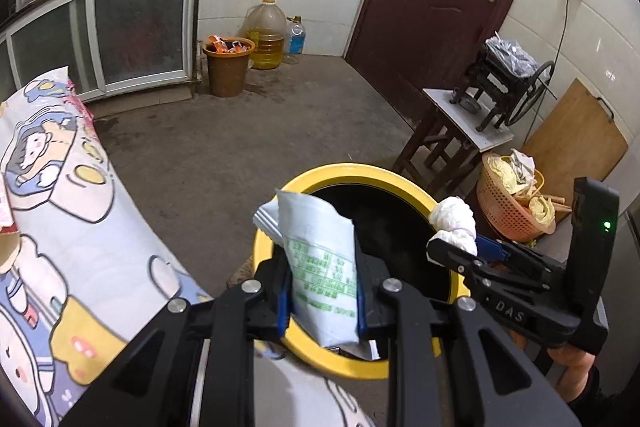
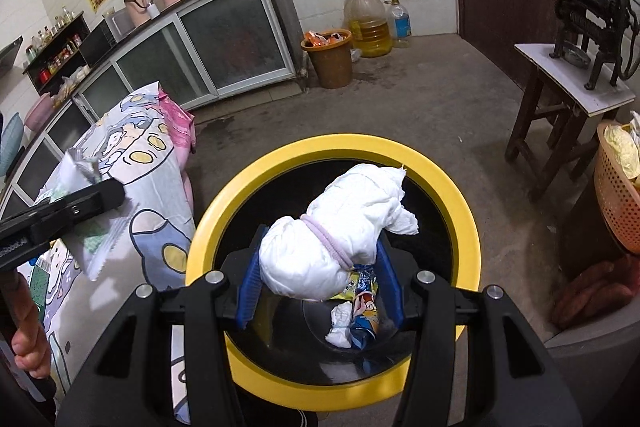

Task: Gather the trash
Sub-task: 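Carry both items to the bin and open both tools to drop them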

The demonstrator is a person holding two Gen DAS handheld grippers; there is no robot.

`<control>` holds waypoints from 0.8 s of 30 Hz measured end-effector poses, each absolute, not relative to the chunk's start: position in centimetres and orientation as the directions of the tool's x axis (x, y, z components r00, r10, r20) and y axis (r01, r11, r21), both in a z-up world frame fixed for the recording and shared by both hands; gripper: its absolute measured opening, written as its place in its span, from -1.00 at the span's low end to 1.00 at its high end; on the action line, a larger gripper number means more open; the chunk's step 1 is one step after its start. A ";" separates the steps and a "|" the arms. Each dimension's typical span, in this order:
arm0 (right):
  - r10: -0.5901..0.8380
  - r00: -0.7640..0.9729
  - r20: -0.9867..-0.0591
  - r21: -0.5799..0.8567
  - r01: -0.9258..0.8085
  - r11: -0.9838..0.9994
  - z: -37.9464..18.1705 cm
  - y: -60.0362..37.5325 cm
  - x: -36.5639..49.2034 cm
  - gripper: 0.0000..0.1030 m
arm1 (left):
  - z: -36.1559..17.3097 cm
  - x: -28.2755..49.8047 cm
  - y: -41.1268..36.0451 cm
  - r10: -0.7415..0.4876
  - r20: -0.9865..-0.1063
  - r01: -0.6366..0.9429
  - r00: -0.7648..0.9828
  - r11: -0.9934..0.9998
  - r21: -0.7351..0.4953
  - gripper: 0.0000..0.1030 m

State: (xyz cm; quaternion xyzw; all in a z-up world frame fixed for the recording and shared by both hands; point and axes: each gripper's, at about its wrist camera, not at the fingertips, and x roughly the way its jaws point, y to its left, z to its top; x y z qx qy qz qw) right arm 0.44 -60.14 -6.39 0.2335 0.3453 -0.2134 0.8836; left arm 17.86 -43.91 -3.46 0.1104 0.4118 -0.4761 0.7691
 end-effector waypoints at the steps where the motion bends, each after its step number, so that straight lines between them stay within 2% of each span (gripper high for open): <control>1: -0.212 0.672 -0.710 0.271 0.538 0.798 -6.5 -60.2 0.4 -0.07 | -3.7 17.8 -44.4 -0.639 -0.742 0.825 0.204 0.520 -0.221 -0.58; 7: -0.208 0.673 -0.710 0.284 0.545 0.789 -6.6 -60.8 0.3 -0.03 | -5.0 18.0 -47.0 -0.633 -0.752 0.828 0.185 0.513 -0.228 -0.58; 11: -0.225 0.658 -0.718 0.275 0.566 0.777 -6.7 -61.4 0.0 0.08 | -5.0 18.3 -47.7 -0.639 -0.743 0.827 0.198 0.515 -0.223 -0.53; 12: -0.231 0.651 -0.723 0.266 0.571 0.777 -6.8 -61.5 0.0 0.17 | -5.0 18.3 -47.8 -0.641 -0.740 0.826 0.206 0.519 -0.219 -0.32; 13: -0.237 0.644 -0.727 0.258 0.576 0.776 -6.9 -61.6 -0.1 0.21 | -5.1 18.3 -47.8 -0.642 -0.738 0.824 0.211 0.522 -0.219 -0.01; 14: -0.245 0.636 -0.732 0.250 0.585 0.772 -6.9 -61.7 -0.3 0.26 | -5.1 18.4 -47.7 -0.643 -0.735 0.816 0.217 0.532 -0.224 0.17; 15: -0.247 0.633 -0.734 0.249 0.588 0.769 -7.1 -61.8 -0.5 0.33 | -5.1 18.6 -47.7 -0.646 -0.732 0.810 0.216 0.537 -0.236 0.50; 16: -0.247 0.627 -0.738 0.246 0.592 0.768 -7.2 -61.9 -0.6 0.34 | -5.2 18.7 -47.6 -0.653 -0.728 0.803 0.209 0.539 -0.253 0.61; 24: -0.229 0.637 -0.736 0.265 0.582 0.769 -7.1 -61.7 -1.5 0.36 | -4.2 18.8 -42.8 -0.661 -0.701 0.793 0.268 0.564 -0.229 0.65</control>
